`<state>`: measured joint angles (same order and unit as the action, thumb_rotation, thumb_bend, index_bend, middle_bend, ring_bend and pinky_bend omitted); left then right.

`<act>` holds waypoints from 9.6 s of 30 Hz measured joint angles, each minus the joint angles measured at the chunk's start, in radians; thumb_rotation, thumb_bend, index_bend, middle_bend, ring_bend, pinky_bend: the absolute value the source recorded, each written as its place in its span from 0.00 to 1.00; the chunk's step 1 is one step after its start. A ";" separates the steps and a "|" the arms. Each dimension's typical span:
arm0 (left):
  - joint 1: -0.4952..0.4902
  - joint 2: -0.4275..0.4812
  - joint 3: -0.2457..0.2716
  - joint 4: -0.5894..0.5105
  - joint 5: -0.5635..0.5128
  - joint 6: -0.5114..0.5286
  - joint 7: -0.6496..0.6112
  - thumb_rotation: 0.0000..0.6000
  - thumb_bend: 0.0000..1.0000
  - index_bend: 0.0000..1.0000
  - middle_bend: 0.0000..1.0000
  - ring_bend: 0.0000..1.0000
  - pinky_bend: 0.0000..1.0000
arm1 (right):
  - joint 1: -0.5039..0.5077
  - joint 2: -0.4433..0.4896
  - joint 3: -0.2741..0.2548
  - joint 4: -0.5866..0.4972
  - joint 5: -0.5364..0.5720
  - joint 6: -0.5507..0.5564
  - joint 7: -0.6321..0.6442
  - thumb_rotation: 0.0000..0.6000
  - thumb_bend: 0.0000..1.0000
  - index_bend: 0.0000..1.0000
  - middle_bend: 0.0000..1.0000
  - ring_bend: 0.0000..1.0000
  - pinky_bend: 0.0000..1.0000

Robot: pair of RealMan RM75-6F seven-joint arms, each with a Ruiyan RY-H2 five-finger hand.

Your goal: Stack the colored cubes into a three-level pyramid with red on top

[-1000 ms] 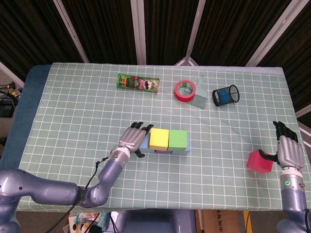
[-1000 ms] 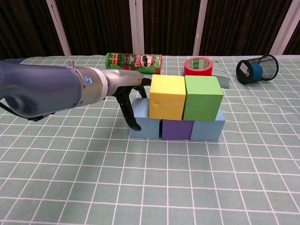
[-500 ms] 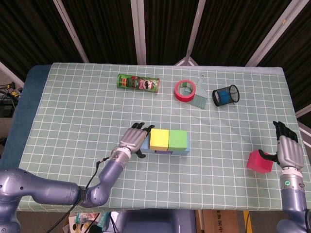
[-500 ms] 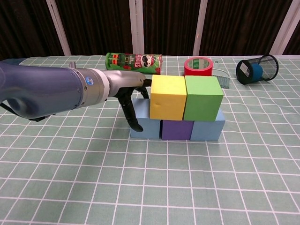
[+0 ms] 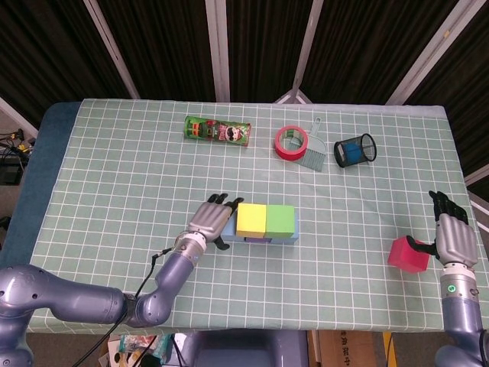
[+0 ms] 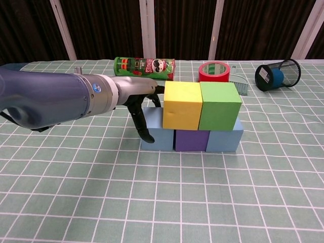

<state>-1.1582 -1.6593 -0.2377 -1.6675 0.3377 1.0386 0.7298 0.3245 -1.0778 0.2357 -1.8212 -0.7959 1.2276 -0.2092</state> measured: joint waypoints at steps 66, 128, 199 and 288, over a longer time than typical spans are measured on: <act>0.661 0.441 0.239 -0.328 0.846 0.470 -0.327 1.00 0.12 0.00 0.02 0.00 0.00 | -0.058 -0.003 -0.118 0.032 -0.237 0.065 -0.094 1.00 0.27 0.00 0.02 0.00 0.00; 0.753 0.469 0.110 -0.359 0.854 0.373 -0.344 1.00 0.12 0.00 0.02 0.00 0.00 | 0.007 -0.119 -0.150 0.160 -0.009 -0.058 -0.273 1.00 0.27 0.00 0.31 0.15 0.00; 0.743 0.552 0.060 -0.376 0.803 0.280 -0.366 1.00 0.12 0.00 0.02 0.00 0.00 | 0.661 0.050 0.149 -0.534 0.619 0.174 -0.696 1.00 0.27 0.00 0.42 0.24 0.00; 0.746 0.613 0.026 -0.391 0.805 0.285 -0.468 1.00 0.12 0.00 0.02 0.00 0.00 | 0.904 -0.286 0.224 -0.440 0.747 0.426 -0.801 1.00 0.27 0.00 0.42 0.24 0.00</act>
<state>-0.4121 -1.0462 -0.2113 -2.0581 1.1424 1.3234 0.2623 1.2283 -1.3639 0.4597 -2.2611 -0.0485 1.6539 -1.0101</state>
